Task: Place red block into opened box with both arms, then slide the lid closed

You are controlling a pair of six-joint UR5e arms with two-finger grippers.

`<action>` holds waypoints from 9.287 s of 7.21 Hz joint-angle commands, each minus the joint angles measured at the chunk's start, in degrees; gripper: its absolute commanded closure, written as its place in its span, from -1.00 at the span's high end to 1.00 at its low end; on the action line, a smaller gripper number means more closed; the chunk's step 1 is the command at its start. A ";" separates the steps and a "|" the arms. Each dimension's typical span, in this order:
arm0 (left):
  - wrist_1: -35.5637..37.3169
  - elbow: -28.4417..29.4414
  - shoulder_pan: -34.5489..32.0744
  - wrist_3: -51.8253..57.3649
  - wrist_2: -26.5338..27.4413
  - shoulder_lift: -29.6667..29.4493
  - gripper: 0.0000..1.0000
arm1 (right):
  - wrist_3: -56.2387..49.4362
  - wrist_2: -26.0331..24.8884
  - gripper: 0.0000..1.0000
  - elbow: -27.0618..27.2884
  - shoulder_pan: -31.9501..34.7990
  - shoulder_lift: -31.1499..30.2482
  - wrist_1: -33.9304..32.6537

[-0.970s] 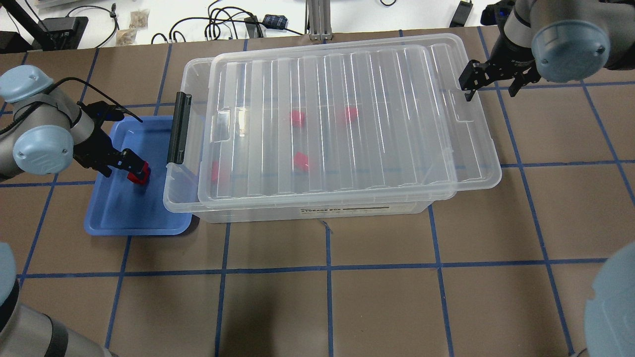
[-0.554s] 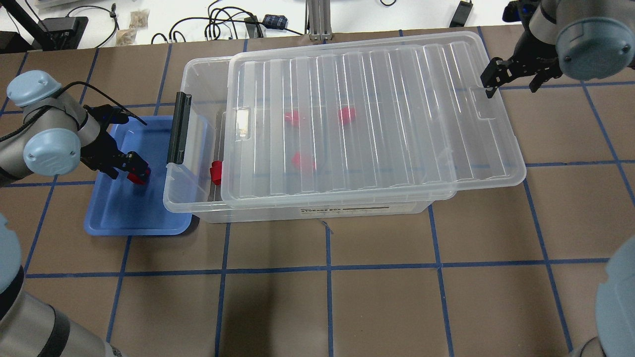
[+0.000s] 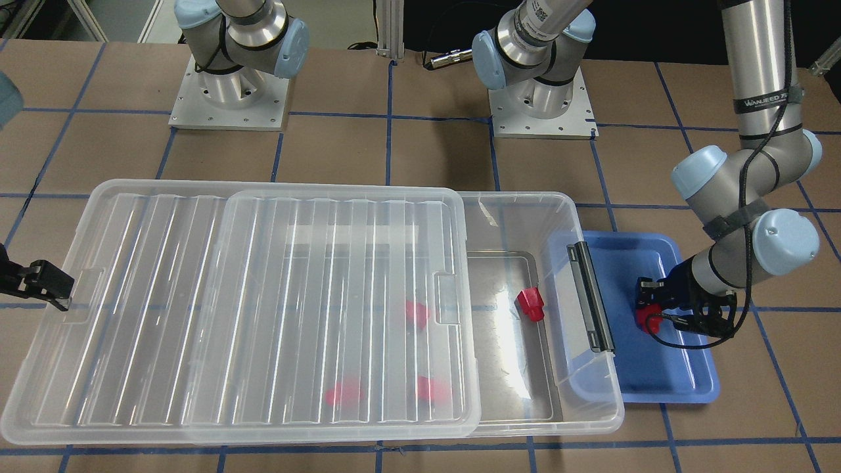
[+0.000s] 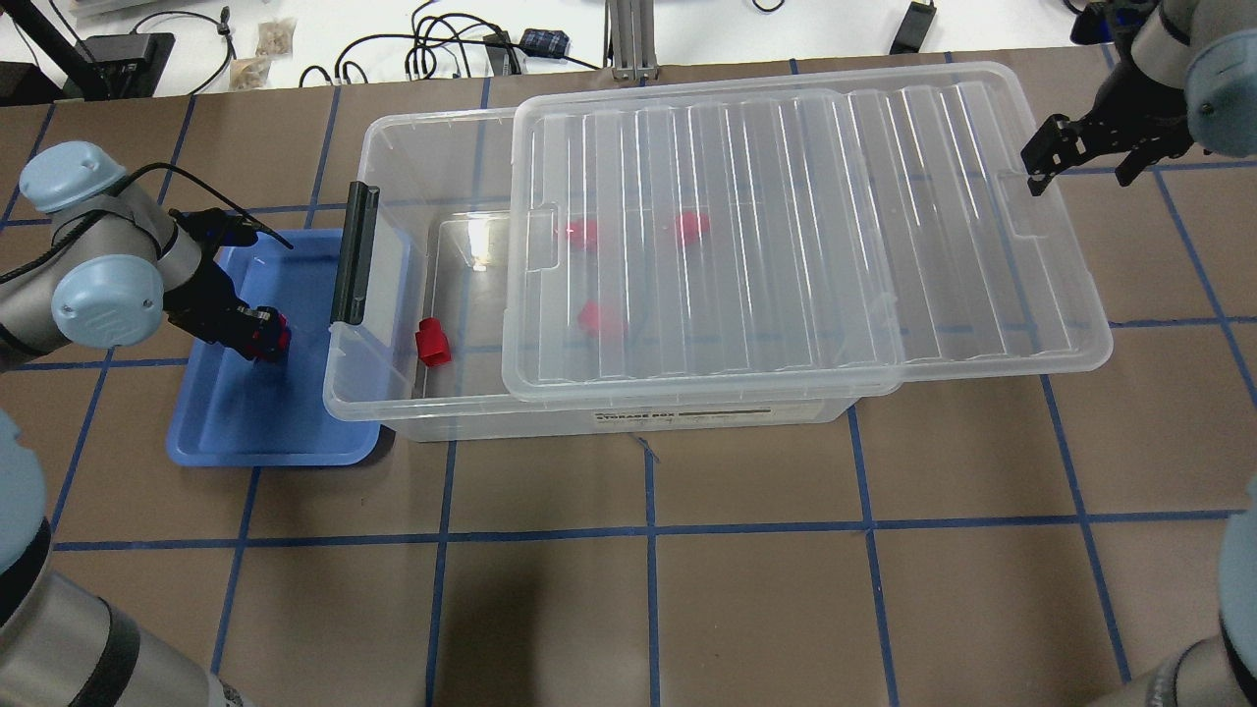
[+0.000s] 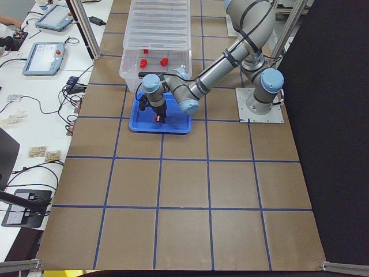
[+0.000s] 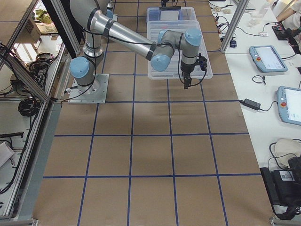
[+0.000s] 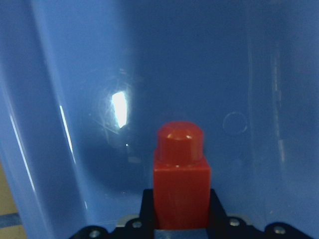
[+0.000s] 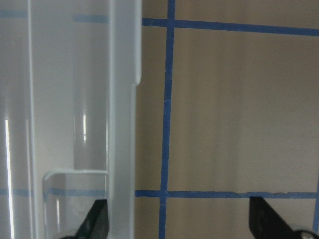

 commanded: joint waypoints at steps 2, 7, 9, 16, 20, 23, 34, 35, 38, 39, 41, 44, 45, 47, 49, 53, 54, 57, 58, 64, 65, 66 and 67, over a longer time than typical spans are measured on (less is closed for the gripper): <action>-1.08 3.36 -0.78 -0.39 -1.21 3.19 -1.00 | -1.55 -0.05 1.00 -0.09 -3.77 -0.16 0.04; -26.19 23.04 -7.26 -10.36 -1.12 11.81 -1.00 | -2.52 0.21 1.00 -0.70 -3.86 -0.60 0.12; -26.49 23.86 -17.09 -22.66 -1.81 11.82 -1.00 | -1.82 1.53 1.00 -1.14 -3.25 -2.25 0.13; -9.66 7.46 -26.98 -35.11 -3.12 6.64 -1.00 | 21.43 3.56 1.00 -3.96 9.82 -16.94 20.25; -7.25 4.96 -26.98 -35.02 -3.40 2.07 -1.00 | 35.08 0.48 1.00 -3.96 21.62 -16.68 19.55; -5.74 4.88 -26.98 -35.11 -3.31 -1.10 -1.00 | 34.66 0.57 1.00 -3.78 21.80 -16.42 19.29; -31.62 28.48 -23.31 -34.15 -4.29 5.39 1.00 | 34.13 0.48 1.00 -3.96 21.71 -16.24 19.28; -35.15 30.17 -21.64 -31.96 -2.37 7.40 1.00 | 34.13 0.48 1.00 -3.96 21.71 -16.24 19.29; -43.08 28.70 -20.92 -30.71 -1.91 14.78 1.00 | 19.52 -1.35 1.00 -3.35 14.04 -15.36 18.85; -43.27 28.35 -20.66 -30.62 -2.08 15.24 1.00 | 11.80 -1.28 1.00 -3.25 6.41 -14.67 18.85; -40.04 24.50 -20.92 -31.32 -2.08 16.12 1.00 | -1.33 -1.28 1.00 -3.25 -4.17 -8.54 12.21; -39.40 21.14 -20.92 -30.97 1.94 18.40 1.00 | -6.13 -0.84 1.00 -3.25 -9.92 0.08 4.36; -39.23 21.14 -20.92 -31.50 1.79 18.41 1.00 | -5.16 -0.58 1.00 -3.25 -9.58 1.24 4.52; -39.06 21.14 -20.92 -31.59 1.00 18.23 1.00 | -2.44 0.47 1.00 -2.20 -7.48 1.51 4.52; -38.97 20.35 -20.92 -31.50 0.91 18.67 1.00 | -1.21 1.53 1.00 -2.02 -4.32 1.25 4.61; -38.97 20.34 -20.92 -30.80 0.91 18.85 1.00 | -0.33 2.59 1.00 -1.94 1.13 0.90 5.31; -38.88 20.43 -20.92 -30.71 0.91 18.85 1.00 | 3.16 2.68 1.00 -1.93 3.15 0.81 5.40; -38.88 20.35 -20.83 -30.80 0.91 19.02 1.00 | 9.78 2.76 1.00 -2.02 10.10 0.90 5.14; -38.88 20.34 -20.92 -30.71 0.99 19.11 1.00 | 9.79 2.76 1.00 -2.02 10.29 0.81 5.14; -38.79 20.43 -20.74 -30.71 1.08 19.11 1.00 | 9.87 2.86 1.00 -6.13 10.82 -2.24 6.26; -38.44 20.35 -20.92 -30.71 1.34 19.11 1.00 | 9.96 3.46 1.00 -7.46 10.90 -5.49 11.24; -38.44 20.43 -20.92 -30.71 1.26 19.20 1.00 | 10.57 3.82 1.00 -7.56 11.25 -8.56 14.51; -38.44 20.35 -20.92 -30.80 1.43 19.37 1.00 | 18.32 3.64 1.00 -7.39 14.13 -12.25 18.02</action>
